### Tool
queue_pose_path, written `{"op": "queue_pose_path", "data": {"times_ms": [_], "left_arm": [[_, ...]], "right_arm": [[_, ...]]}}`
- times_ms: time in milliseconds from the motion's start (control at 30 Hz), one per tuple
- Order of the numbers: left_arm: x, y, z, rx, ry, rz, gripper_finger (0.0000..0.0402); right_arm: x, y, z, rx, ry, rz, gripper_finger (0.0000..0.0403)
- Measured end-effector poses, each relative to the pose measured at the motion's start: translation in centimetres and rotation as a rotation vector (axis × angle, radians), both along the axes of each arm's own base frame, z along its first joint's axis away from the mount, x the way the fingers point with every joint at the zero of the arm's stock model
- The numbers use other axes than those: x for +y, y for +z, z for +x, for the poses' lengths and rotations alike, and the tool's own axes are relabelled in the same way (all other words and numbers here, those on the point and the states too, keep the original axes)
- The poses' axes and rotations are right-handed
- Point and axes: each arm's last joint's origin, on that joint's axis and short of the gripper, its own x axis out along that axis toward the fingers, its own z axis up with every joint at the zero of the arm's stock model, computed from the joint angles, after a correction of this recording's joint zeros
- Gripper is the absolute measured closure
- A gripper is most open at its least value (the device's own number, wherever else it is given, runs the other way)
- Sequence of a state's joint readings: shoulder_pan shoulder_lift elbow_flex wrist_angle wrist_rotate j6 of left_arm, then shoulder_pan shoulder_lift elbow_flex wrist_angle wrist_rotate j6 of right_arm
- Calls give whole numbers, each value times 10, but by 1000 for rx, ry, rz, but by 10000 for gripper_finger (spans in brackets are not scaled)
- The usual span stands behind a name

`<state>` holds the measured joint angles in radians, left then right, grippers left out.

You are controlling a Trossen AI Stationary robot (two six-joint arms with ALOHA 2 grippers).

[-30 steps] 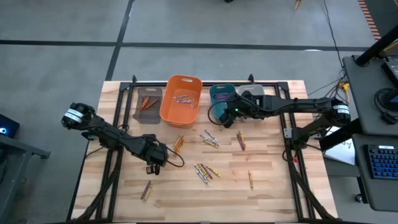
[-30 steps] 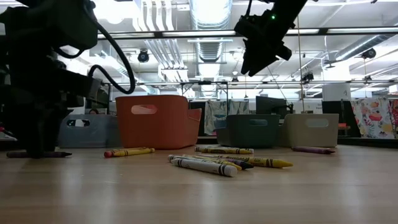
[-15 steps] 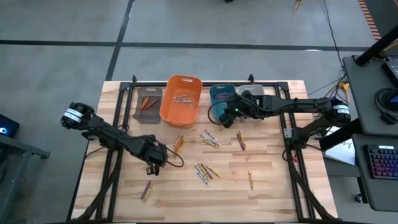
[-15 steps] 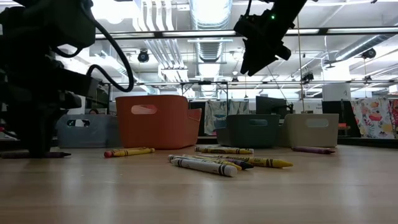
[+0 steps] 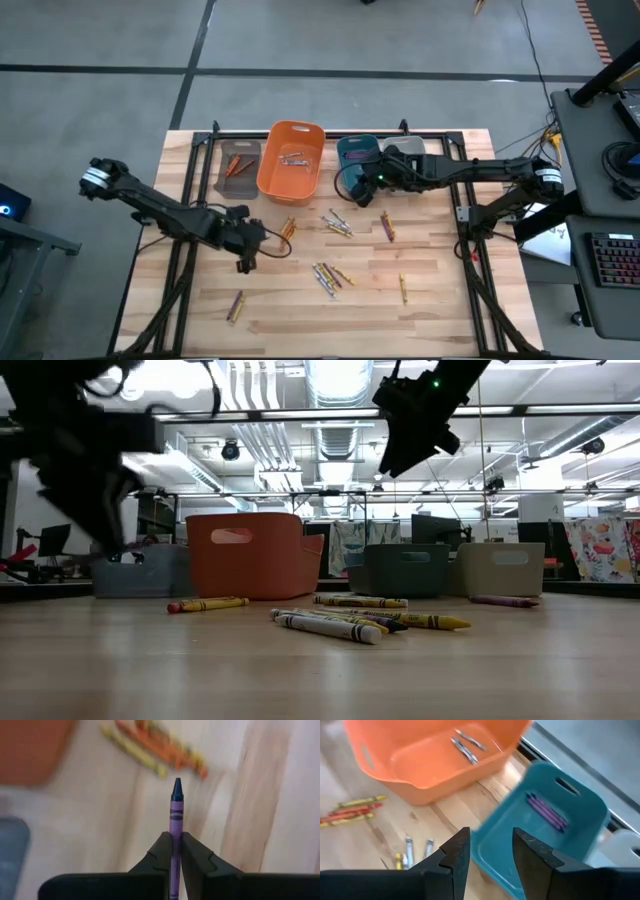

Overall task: Sort crayons
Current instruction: Put the purple crayon into the blue bin

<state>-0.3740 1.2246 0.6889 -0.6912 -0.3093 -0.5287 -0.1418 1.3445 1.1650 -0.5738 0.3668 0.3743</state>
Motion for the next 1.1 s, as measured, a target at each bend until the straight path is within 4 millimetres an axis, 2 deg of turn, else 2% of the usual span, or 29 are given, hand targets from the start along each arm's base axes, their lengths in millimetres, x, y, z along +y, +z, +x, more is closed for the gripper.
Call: {"op": "queue_pose_path", "data": {"times_ms": [167, 267, 567, 767, 933, 1100], "left_arm": [[4, 26, -1, -221, -33, 81, 401], [5, 42, 0, -362, -84, 129, 401], [1, 87, 16, -757, -280, 307, 401], [0, 102, 28, -923, -282, 385, 401], [3, 108, 40, -1045, -224, 397, 401], [6, 106, 52, -1089, -181, 407, 401]], "right_arm": [[5, 2, 9, -81, 88, -61, 270], [10, 5, 16, -165, 201, -88, 273], [32, 16, 32, -618, 578, -234, 263], [45, 18, 29, -778, 653, -327, 249], [53, 20, 29, -800, 682, -358, 238], [55, 21, 29, -802, 691, -364, 237]]}}
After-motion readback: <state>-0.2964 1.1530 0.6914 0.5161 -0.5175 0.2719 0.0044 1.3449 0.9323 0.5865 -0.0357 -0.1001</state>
